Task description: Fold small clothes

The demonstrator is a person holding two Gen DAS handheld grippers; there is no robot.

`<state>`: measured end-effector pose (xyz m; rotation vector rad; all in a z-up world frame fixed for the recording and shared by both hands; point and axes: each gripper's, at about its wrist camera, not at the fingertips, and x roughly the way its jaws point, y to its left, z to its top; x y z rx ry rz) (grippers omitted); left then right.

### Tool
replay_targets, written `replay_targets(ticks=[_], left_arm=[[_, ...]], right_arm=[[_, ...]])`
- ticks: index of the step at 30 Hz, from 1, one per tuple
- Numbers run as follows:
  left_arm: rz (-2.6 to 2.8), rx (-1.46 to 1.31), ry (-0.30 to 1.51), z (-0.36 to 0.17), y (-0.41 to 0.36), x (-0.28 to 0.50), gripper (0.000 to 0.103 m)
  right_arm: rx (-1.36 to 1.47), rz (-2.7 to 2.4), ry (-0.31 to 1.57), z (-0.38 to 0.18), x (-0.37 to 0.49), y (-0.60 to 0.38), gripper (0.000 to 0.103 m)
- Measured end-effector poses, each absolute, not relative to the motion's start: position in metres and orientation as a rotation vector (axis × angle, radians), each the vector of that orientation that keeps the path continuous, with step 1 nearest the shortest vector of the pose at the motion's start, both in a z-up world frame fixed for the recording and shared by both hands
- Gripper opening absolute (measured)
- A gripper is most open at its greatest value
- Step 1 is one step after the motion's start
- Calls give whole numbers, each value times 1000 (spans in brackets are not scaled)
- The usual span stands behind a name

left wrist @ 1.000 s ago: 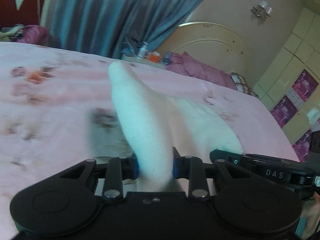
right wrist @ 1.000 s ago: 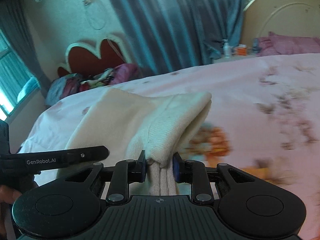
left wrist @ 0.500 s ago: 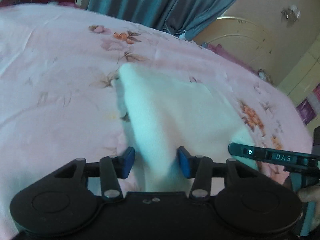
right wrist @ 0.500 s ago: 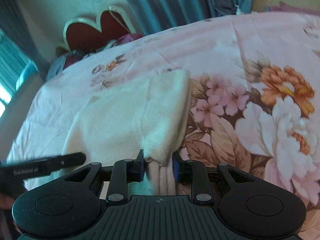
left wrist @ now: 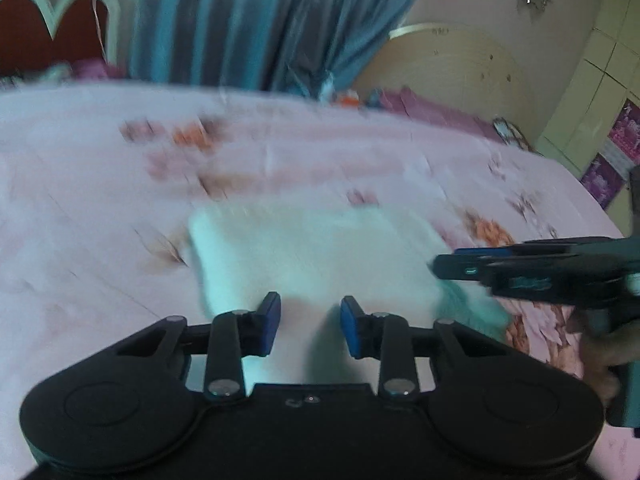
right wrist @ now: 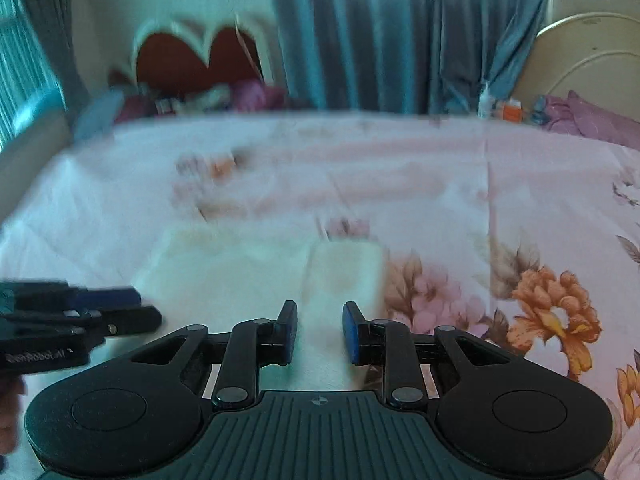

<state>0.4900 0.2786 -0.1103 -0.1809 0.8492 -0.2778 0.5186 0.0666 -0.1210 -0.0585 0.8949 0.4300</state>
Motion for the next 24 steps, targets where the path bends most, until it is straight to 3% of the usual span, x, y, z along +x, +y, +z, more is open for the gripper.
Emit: replay_targets(ticks=[6, 13, 21, 24], left_arm=[[-305, -221, 851, -114, 277, 486, 30], [-261, -237, 745, -93, 274, 410, 23], [-282, -377, 839, -131, 252, 387, 20], [-259, -352, 809, -118, 245, 374, 20]], right_arm=[[-9, 364, 887, -128, 523, 50, 25], [-40, 607, 804, -92, 446, 45, 25], [-269, 568, 871, -135, 431, 58, 25], [-195, 534, 889, -129, 432, 38, 25]])
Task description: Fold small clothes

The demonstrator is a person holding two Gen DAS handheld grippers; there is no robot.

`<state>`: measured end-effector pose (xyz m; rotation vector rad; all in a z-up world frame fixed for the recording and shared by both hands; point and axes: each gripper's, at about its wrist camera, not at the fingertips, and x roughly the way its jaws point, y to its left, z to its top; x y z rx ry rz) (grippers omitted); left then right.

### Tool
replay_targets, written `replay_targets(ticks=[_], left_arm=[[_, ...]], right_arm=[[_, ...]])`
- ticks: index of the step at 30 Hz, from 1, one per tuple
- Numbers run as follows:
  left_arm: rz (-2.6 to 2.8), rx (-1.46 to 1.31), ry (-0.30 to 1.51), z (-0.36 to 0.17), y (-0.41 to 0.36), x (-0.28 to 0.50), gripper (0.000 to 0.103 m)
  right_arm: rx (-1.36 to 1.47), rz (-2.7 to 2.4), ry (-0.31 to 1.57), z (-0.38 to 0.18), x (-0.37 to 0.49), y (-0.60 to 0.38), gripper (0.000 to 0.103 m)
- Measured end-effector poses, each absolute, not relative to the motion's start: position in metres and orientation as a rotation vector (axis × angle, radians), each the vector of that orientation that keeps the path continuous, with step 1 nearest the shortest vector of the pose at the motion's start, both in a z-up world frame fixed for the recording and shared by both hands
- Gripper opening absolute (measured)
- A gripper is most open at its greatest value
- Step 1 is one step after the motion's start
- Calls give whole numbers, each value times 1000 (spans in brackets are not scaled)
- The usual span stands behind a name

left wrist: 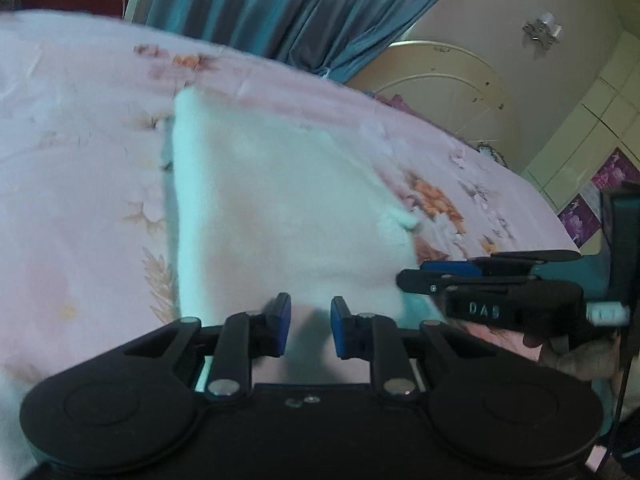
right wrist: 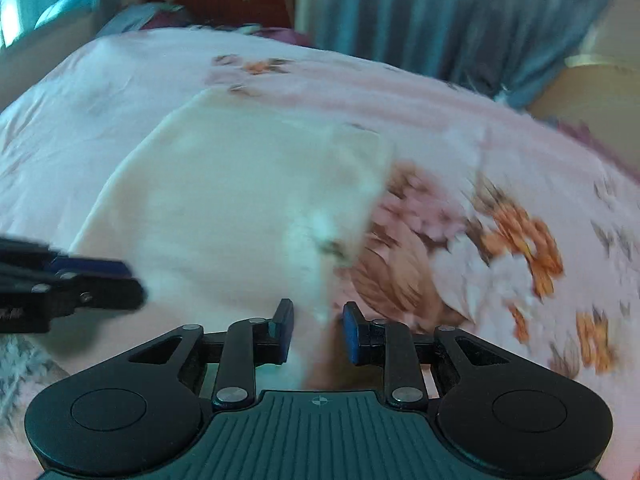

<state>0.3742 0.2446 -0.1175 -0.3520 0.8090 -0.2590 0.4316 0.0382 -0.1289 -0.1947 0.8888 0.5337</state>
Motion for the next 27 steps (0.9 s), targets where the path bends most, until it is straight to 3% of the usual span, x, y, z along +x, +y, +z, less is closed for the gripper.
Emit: replay_targets(ticks=[5, 12, 21, 27], left_arm=[[-150, -262, 745, -101, 244, 331, 20], [-89, -225, 840, -115, 235, 324, 20], [-60, -137, 749, -65, 203, 275, 21], [-53, -69, 689, -34, 175, 233, 31]], right_arm=[[-142, 661, 826, -101, 387, 26, 25], [-166, 580, 918, -134, 377, 25, 25], [-27, 568, 759, -64, 321, -19, 25], [23, 565, 722, -33, 270, -44, 25]])
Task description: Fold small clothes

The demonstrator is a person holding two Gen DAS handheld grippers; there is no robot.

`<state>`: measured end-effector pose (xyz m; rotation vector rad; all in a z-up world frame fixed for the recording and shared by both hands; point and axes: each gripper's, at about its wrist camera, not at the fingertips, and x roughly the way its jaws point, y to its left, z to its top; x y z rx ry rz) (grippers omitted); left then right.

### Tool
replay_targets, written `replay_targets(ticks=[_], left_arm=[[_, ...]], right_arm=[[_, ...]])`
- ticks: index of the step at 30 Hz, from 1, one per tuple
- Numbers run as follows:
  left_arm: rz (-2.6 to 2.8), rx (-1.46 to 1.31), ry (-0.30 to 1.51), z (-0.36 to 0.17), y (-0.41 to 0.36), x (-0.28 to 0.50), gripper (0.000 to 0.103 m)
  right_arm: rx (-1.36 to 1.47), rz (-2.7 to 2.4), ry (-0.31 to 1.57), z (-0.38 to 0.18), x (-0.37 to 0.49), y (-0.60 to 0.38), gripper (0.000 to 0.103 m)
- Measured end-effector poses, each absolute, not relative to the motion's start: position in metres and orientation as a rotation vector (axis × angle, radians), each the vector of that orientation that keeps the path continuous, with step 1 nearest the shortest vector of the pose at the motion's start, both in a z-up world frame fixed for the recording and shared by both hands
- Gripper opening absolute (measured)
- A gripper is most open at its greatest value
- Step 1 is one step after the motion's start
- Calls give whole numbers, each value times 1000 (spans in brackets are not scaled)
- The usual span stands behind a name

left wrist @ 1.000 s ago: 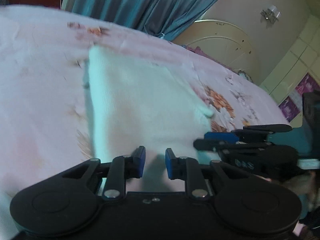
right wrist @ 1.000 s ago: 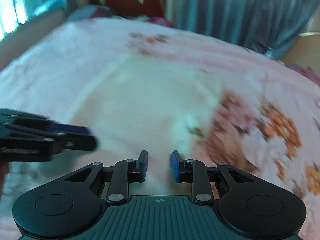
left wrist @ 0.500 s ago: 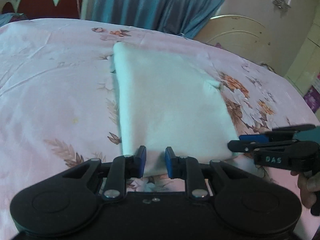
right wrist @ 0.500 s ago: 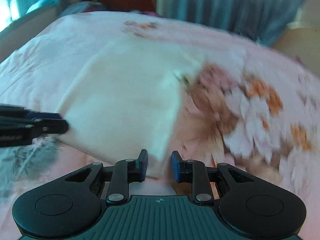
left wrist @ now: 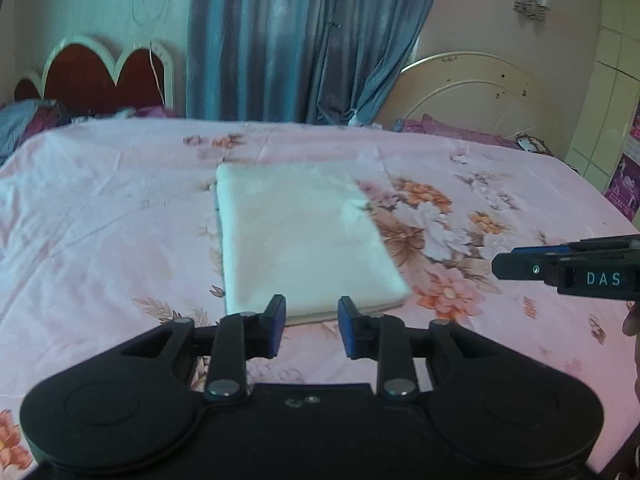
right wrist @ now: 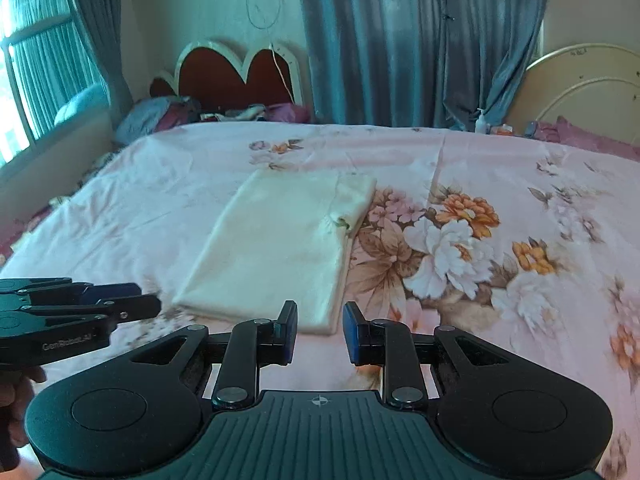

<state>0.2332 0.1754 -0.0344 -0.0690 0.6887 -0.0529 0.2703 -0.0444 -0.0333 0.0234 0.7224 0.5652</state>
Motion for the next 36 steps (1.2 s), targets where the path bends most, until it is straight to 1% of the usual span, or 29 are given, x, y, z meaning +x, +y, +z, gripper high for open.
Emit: replay_targets(ticks=[2, 3, 4, 5, 6, 7, 9, 11, 12, 13, 14, 15, 25, 36], left_arm=[[-48, -61, 672, -27, 168, 219, 34], [-45, -60, 666, -24, 165, 211, 38], [-43, -61, 659, -21, 164, 204, 45], [-38, -62, 648, -18, 162, 197, 49], [-31, -61, 636, -16, 159, 190, 60], [-24, -58, 621, -12, 155, 181, 65], [-21, -56, 605, -6, 150, 166, 66], [-21, -57, 591, 0, 145, 151, 74], [-8, -51, 575, 4, 142, 142, 86], [7, -42, 558, 7, 138, 133, 98], [16, -32, 539, 11, 135, 125, 102], [34, -22, 523, 14, 132, 117, 103], [66, -31, 520, 32, 125, 78, 103], [58, -16, 499, 34, 124, 64, 103]], right_arm=[[27, 551, 716, -28, 255, -51, 26], [31, 546, 717, -26, 248, -55, 26], [33, 541, 716, -23, 240, -58, 26], [37, 538, 716, -21, 232, -62, 26], [42, 539, 717, -19, 226, -65, 26], [49, 543, 716, -18, 220, -69, 26], [51, 547, 707, -12, 205, -74, 26], [50, 553, 694, -6, 191, -79, 26], [54, 544, 692, -3, 184, -81, 39], [60, 522, 685, -1, 177, -83, 63], [71, 496, 653, 3, 168, -87, 101], [73, 494, 620, 6, 159, -91, 103], [45, 457, 610, 18, 116, -108, 103], [13, 459, 578, 23, 95, -101, 103]])
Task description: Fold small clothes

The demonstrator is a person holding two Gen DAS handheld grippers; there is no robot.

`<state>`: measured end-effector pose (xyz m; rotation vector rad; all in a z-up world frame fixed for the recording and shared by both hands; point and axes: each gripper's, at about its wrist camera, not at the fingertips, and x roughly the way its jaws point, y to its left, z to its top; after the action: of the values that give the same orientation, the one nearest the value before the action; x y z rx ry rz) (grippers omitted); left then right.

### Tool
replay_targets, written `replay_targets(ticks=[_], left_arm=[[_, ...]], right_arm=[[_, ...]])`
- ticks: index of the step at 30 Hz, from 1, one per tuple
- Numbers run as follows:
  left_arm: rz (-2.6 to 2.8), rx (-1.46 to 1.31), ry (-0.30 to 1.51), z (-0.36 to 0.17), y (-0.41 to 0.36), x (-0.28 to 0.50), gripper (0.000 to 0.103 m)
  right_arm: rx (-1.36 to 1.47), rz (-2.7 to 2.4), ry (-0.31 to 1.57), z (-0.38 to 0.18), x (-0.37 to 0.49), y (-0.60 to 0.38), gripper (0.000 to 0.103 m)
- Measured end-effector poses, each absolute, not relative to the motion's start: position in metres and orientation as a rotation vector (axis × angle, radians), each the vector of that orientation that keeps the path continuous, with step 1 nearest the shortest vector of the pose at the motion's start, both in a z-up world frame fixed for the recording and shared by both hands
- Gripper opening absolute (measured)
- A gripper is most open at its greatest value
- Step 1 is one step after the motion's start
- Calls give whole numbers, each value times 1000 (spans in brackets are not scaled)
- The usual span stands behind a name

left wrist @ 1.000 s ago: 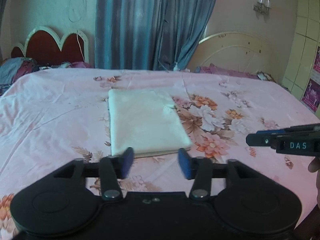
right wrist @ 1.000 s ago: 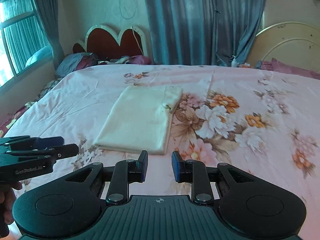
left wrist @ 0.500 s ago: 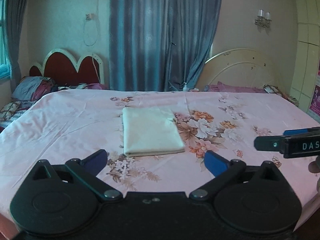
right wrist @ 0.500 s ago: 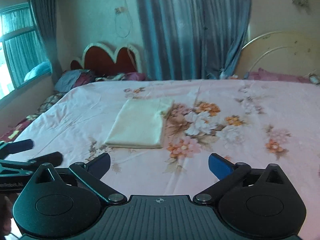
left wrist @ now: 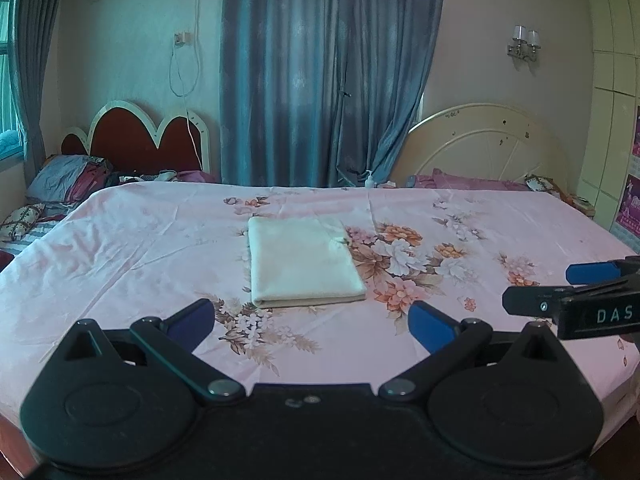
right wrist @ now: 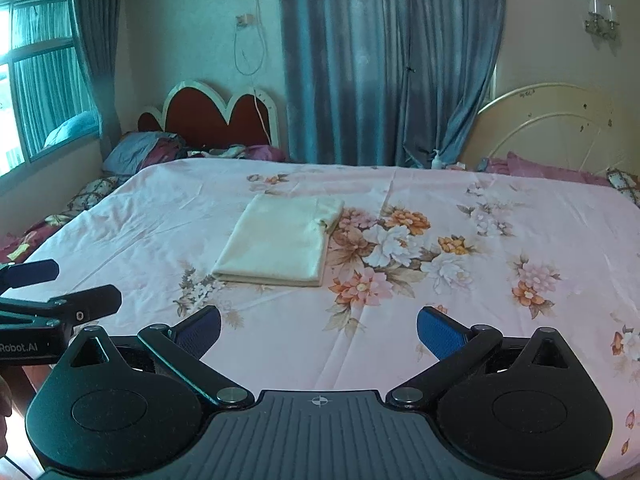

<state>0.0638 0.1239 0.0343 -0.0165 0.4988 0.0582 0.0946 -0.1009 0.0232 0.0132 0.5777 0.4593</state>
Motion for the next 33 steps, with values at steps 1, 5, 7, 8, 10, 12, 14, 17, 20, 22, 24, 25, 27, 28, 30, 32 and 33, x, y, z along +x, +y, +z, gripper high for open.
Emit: replay_targets(ticks=[1, 5, 7, 8, 10, 12, 14, 17, 20, 22, 24, 25, 27, 28, 30, 32, 33], left_arm=[[59, -13, 496, 35, 123, 62, 103], [60, -16, 489, 37, 124, 60, 103], [61, -17, 489, 37, 125, 60, 103], [61, -18, 487, 37, 125, 60, 103], [59, -20, 487, 38, 125, 59, 103], [55, -17, 486, 38, 125, 59, 103], [53, -18, 484, 40, 125, 59, 103], [49, -18, 481, 41, 123, 60, 103], [47, -19, 479, 41, 123, 59, 103], [44, -19, 480, 42, 124, 60, 103], [46, -19, 479, 42, 123, 60, 103], [46, -20, 480, 42, 124, 60, 103], [46, -23, 479, 43, 123, 60, 103], [46, -21, 478, 42, 124, 60, 103], [46, -24, 477, 43, 124, 61, 103], [49, -29, 475, 43, 122, 62, 103], [50, -30, 475, 43, 121, 63, 103]], right_arm=[[13, 458, 575, 24, 95, -102, 103], [6, 451, 565, 28, 94, -103, 103], [5, 451, 564, 28, 94, -104, 103], [7, 452, 563, 29, 94, -104, 103], [5, 450, 562, 29, 94, -106, 103], [7, 451, 563, 30, 94, -106, 103], [1, 448, 561, 30, 94, -107, 103], [1, 446, 561, 31, 94, -108, 103], [4, 443, 559, 32, 94, -109, 103], [4, 441, 558, 34, 94, -110, 103], [4, 441, 557, 34, 93, -110, 103], [4, 442, 557, 35, 92, -110, 103], [1, 439, 556, 35, 92, -109, 103], [0, 441, 557, 36, 92, -109, 103], [-5, 444, 556, 36, 93, -109, 103], [-5, 447, 557, 37, 94, -108, 103], [-6, 447, 556, 37, 94, -108, 103]])
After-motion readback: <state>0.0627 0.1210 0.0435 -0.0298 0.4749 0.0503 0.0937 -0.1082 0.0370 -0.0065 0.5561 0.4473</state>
